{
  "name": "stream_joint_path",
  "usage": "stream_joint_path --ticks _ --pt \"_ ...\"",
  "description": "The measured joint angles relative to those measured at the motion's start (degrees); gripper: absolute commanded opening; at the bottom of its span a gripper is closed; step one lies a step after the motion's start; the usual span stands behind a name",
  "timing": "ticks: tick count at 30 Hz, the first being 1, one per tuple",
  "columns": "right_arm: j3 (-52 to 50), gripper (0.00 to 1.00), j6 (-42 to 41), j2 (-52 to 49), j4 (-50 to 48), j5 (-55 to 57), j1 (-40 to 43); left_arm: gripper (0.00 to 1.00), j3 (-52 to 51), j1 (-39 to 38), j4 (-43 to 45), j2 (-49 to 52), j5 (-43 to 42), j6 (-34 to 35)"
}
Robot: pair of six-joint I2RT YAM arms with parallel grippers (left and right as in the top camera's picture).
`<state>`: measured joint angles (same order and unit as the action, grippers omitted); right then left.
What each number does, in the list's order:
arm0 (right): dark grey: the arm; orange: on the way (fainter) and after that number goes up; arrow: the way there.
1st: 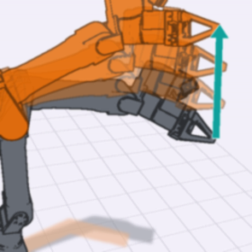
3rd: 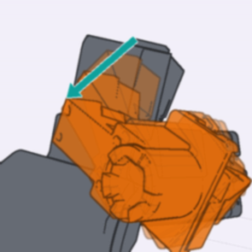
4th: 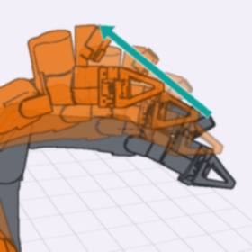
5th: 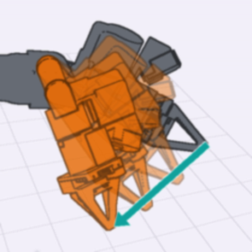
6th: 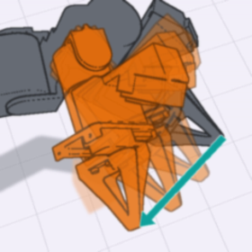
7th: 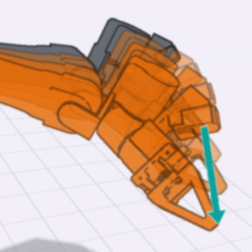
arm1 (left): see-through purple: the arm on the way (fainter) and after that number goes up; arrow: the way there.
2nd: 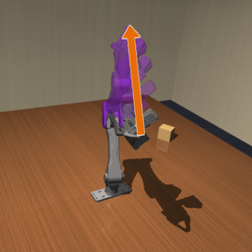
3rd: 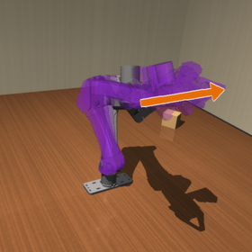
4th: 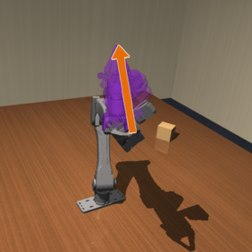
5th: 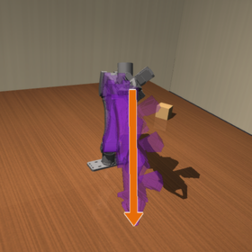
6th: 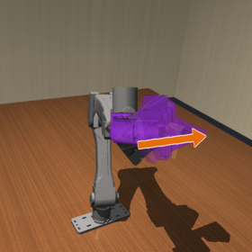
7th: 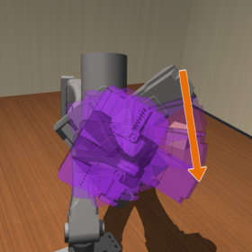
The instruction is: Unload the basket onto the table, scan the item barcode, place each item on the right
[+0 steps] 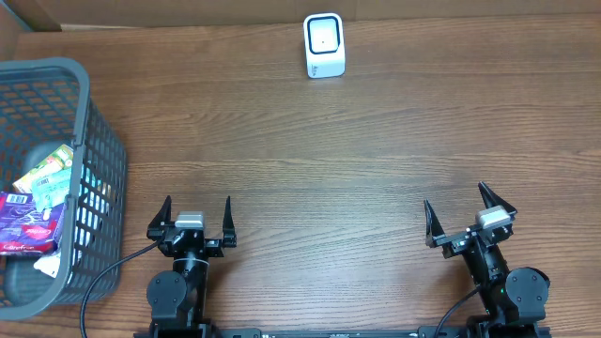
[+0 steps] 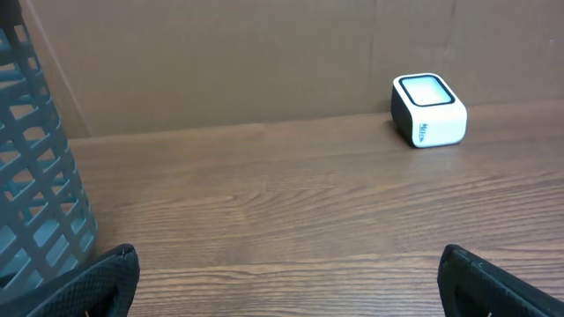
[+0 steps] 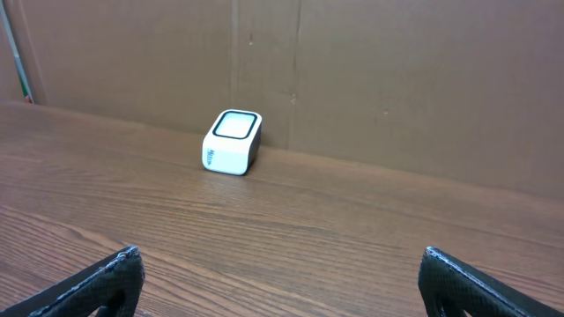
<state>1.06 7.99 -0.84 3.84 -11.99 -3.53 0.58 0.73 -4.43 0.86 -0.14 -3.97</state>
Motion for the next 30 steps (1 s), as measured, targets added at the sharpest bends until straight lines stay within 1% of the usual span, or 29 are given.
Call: stream_joint_path --ticks 10,30 --pt "0.02 1.0 -0.31 0.0 0.0 0.0 0.0 0.99 0.66 0.0 0.02 0.0 1.18 2.75" --pt "0.11 1.0 -0.46 0.0 -0.15 0.0 0.0 0.99 0.66 0.0 0.07 0.0 2.34 3.63"
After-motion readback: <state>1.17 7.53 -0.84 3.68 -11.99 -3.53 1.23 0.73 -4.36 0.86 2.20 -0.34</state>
